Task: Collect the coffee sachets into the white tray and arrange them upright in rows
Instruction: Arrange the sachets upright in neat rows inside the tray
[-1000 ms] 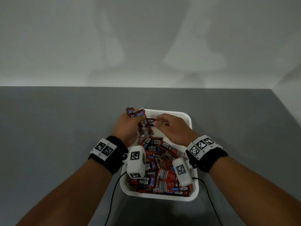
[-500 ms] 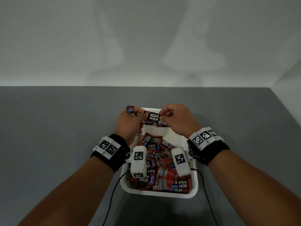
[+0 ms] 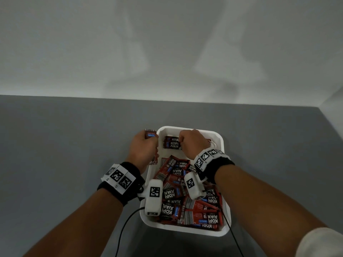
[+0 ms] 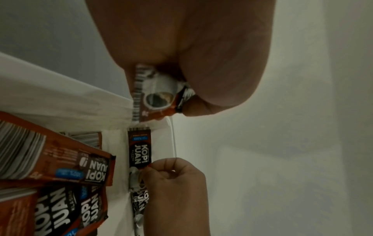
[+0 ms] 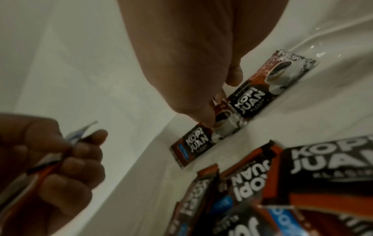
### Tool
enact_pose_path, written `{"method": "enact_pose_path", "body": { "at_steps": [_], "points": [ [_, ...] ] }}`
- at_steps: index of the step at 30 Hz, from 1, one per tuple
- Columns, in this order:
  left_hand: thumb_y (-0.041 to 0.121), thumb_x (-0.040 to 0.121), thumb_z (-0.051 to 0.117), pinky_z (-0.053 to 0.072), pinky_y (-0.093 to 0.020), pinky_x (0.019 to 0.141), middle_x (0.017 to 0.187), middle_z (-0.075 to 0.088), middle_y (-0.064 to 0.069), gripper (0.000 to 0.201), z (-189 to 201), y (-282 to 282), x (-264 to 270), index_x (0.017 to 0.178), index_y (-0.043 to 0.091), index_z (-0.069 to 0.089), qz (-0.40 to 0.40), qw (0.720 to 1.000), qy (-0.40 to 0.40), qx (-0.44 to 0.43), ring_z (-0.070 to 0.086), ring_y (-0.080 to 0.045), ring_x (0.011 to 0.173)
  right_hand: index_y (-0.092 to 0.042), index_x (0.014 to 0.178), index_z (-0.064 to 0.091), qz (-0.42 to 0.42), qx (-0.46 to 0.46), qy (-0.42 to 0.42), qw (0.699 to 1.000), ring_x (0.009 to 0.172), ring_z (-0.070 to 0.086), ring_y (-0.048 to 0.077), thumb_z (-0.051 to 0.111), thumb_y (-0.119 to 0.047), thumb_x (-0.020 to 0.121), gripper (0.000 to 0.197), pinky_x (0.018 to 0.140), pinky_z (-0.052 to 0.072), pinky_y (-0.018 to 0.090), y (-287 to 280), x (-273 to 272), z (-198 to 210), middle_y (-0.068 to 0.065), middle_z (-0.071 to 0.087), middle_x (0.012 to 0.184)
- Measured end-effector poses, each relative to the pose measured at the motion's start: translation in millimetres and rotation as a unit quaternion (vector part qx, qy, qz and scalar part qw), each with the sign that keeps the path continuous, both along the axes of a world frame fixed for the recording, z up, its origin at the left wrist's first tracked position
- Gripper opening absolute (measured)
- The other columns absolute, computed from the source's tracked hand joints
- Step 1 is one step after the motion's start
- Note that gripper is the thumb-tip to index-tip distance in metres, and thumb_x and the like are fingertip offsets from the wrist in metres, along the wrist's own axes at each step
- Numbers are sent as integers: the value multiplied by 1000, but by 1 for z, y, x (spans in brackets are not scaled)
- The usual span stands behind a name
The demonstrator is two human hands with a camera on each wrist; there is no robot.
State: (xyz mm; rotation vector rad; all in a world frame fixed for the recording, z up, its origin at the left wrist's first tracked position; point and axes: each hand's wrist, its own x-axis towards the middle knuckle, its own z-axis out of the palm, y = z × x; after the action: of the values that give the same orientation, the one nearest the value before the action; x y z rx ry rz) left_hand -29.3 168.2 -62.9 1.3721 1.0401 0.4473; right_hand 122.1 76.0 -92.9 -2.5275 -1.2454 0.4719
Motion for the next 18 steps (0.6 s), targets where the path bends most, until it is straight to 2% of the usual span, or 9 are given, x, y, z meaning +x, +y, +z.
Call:
{"method": "enact_pose_path", "body": {
  "at_steps": [2, 5, 7, 9, 12, 14, 15, 17, 18],
  "points": [
    [8, 79, 56, 54, -42, 61, 70, 64, -17, 10, 0, 1, -2, 82, 3, 65, -30, 999, 2, 22, 61, -29, 63, -14, 98, 67, 20, -14, -56, 998, 89, 62, 29, 56, -8, 93, 13, 70, 45, 32, 1, -1, -2, 10, 62, 99],
    [7, 84, 60, 61, -51, 71, 89, 74, -18, 17, -1, 1, -3, 94, 12, 72, -42, 998, 26, 41, 72, -38, 80, -13, 97, 64, 35, -15, -114, 993, 83, 63, 30, 55, -9, 94, 10, 65, 41, 32, 1, -2, -5, 11, 60, 97],
    [5, 86, 59, 60, -55, 75, 93, 75, -17, 21, -3, 0, -2, 99, 16, 72, -48, 997, 41, 45, 72, -40, 88, -12, 97, 62, 45, -13, -124, 991, 85, 62, 29, 54, -8, 94, 10, 65, 42, 32, 3, -3, -7, 11, 60, 97],
    [6, 87, 61, 61, -56, 77, 93, 75, -16, 19, -3, -1, -2, 99, 16, 71, -58, 996, 47, 49, 73, -39, 88, -11, 98, 62, 59, -13, -119, 991, 95, 60, 28, 56, -8, 94, 8, 68, 43, 34, 4, -2, -7, 10, 63, 100],
    [6, 88, 60, 60, -51, 73, 89, 74, -17, 14, 0, -2, -4, 98, 8, 69, -74, 993, 59, 66, 72, -34, 79, -10, 98, 63, 59, -15, -100, 993, 95, 61, 28, 57, -11, 95, 7, 70, 44, 33, 0, -2, 0, 10, 64, 101],
    [4, 90, 55, 54, -44, 66, 75, 65, -16, 14, 5, -3, -7, 96, -4, 64, -95, 989, 73, 83, 61, -28, 69, -11, 98, 67, 59, -37, -78, 994, 89, 64, 27, 55, -17, 98, 13, 71, 49, 34, -10, -2, 8, 8, 66, 98],
    [4, 91, 52, 49, -40, 64, 70, 60, -12, 16, 6, -2, -7, 94, -5, 64, -114, 985, 88, 92, 57, -25, 66, -11, 98, 68, 63, -54, -69, 994, 86, 65, 26, 54, -19, 98, 16, 71, 51, 34, -17, -2, 12, 8, 67, 96],
    [7, 94, 47, 48, -35, 61, 70, 62, -6, 21, 11, -2, -5, 90, 2, 67, -177, 968, 133, 114, 59, -23, 66, -11, 102, 70, 73, -94, -58, 991, 86, 65, 24, 51, -16, 96, 20, 72, 50, 33, -33, 0, 17, 8, 68, 100],
    [6, 95, 45, 50, -34, 60, 77, 67, -6, 24, 13, -2, -1, 90, 7, 68, -220, 954, 153, 135, 63, -24, 68, -12, 108, 71, 76, -112, -56, 989, 92, 65, 24, 51, -14, 93, 24, 75, 50, 33, -41, 1, 17, 7, 69, 106]
  ]
}}
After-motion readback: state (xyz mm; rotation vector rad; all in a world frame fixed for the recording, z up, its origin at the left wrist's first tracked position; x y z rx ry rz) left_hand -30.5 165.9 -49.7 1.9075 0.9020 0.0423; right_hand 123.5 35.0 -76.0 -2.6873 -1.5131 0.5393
